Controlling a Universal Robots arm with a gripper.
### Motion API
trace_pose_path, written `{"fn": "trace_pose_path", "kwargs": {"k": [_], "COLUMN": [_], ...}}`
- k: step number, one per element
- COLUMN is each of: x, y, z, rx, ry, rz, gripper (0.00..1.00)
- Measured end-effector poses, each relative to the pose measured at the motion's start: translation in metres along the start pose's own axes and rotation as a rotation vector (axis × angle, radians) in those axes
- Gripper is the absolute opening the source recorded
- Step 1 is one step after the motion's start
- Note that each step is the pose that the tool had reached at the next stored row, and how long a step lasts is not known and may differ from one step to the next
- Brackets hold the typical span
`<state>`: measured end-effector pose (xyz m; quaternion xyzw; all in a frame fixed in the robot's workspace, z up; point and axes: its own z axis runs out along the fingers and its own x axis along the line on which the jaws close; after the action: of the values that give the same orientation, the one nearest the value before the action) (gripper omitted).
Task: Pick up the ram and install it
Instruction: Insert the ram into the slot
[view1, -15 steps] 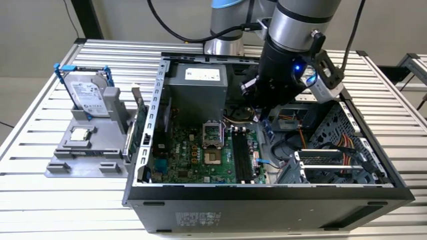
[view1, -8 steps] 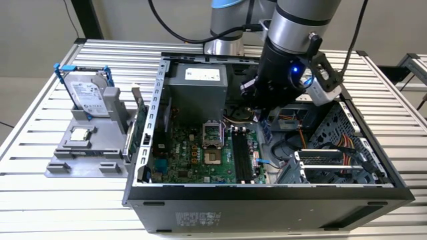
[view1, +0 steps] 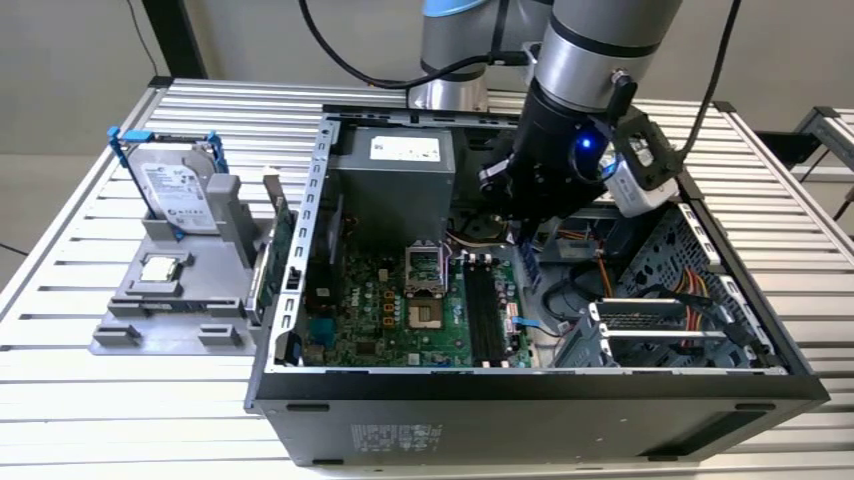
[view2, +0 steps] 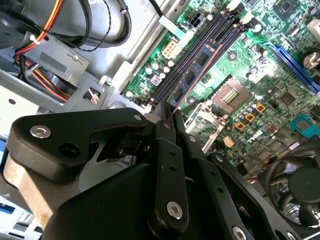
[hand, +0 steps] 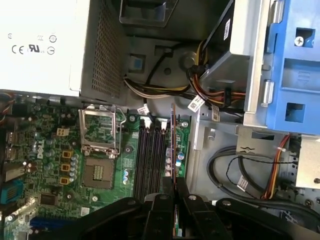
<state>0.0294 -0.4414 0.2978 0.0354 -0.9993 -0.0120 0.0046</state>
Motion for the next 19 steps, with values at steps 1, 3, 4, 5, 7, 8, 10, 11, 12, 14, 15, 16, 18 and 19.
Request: {"fn": "trace_pose_path", "kwargs": {"k": [1,3,4,5,7,8,10,11,12,14,15,16,18,19], "x": [0.0000,0.0000,0.0000,-0.0001,0.0001,0.0001,0.0000,0.0000,0.0000,0.0000,0.0000,0.0000,0.0000,0.0000], "y": [0.0000,0.0000,-0.0001,-0.0001,-0.0001,-0.0001,-0.0002,-0.0002,-0.0002,-0.0003,-0.0003,-0.0003,-0.0004,-0.0010], "z": [0.0005,0.0018,0.0025,0.0035,0.0052,0.0060,0.0077,0.0084,0.0092,0.0111,0.0120,0.0128,0.0155,0.0154], "rx": [0.0000,-0.0002,-0.0002,-0.0003,-0.0004,-0.0004,-0.0004,-0.0003,-0.0003,0.0006,0.0008,0.0008,0.0005,0.0010], "ry": [0.0000,-0.0003,-0.0004,-0.0006,-0.0010,-0.0010,-0.0012,-0.0012,-0.0012,-0.0012,-0.0012,-0.0012,-0.0014,-0.0010], "rz": [0.005,0.018,0.023,0.029,0.039,0.043,0.046,0.047,0.047,0.048,0.048,0.049,0.052,0.052], "gripper": [0.00,0.00,0.00,0.00,0.00,0.00,0.00,0.00,0.00,0.00,0.00,0.00,0.00,0.00]}}
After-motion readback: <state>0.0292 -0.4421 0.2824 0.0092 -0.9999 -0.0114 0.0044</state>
